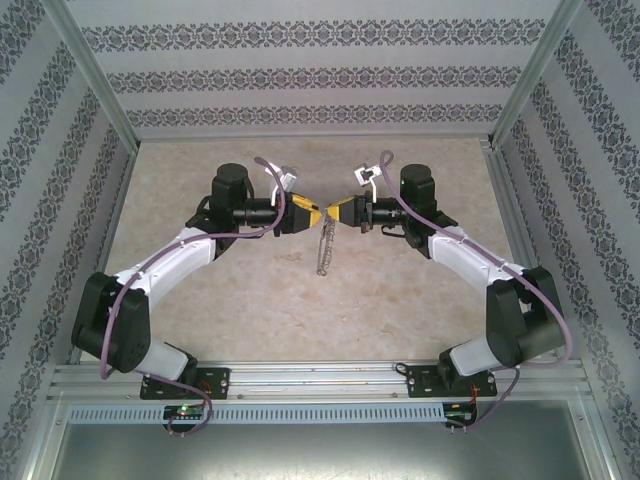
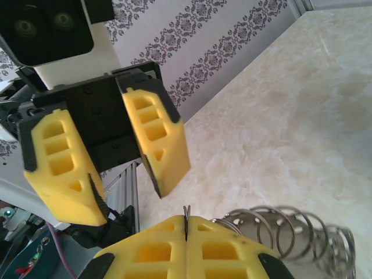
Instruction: Put the keys on the keyring
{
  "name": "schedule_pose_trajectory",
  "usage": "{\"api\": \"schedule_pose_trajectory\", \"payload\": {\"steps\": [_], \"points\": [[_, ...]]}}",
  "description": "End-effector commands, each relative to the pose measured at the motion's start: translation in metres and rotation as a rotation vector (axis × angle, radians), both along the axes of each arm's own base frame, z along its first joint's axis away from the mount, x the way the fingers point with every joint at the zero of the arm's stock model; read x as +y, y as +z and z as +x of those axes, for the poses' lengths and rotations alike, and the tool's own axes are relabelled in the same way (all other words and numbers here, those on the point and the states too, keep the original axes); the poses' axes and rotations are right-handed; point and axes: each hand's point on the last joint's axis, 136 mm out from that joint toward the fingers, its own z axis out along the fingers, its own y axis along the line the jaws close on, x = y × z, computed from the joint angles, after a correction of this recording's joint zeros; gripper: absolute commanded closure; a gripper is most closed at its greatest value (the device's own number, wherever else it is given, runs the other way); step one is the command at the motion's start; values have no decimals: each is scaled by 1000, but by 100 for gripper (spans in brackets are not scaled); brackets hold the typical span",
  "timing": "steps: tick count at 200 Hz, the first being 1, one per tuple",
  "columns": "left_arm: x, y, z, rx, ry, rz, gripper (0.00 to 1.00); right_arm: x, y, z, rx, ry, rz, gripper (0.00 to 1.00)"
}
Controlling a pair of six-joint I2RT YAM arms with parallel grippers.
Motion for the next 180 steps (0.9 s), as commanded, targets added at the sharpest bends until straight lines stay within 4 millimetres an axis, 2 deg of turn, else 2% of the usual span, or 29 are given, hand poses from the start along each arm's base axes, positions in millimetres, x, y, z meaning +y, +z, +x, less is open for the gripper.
{"api": "schedule_pose_trajectory", "payload": {"steps": [1,118,153,180], "points": [[-1,8,1,-7,-27,-15,65,5,21,-4,-81,51,32,100],[-6,9,10,13,-35,-53,67,11,26,-9,-94,66,36,100],[-8,12,10,14,-44,-72,70,12,25,-8,-94,67,35,100],[-10,12,8,23,-63,-82,78,13,24,-7,-92,64,33,100]]}}
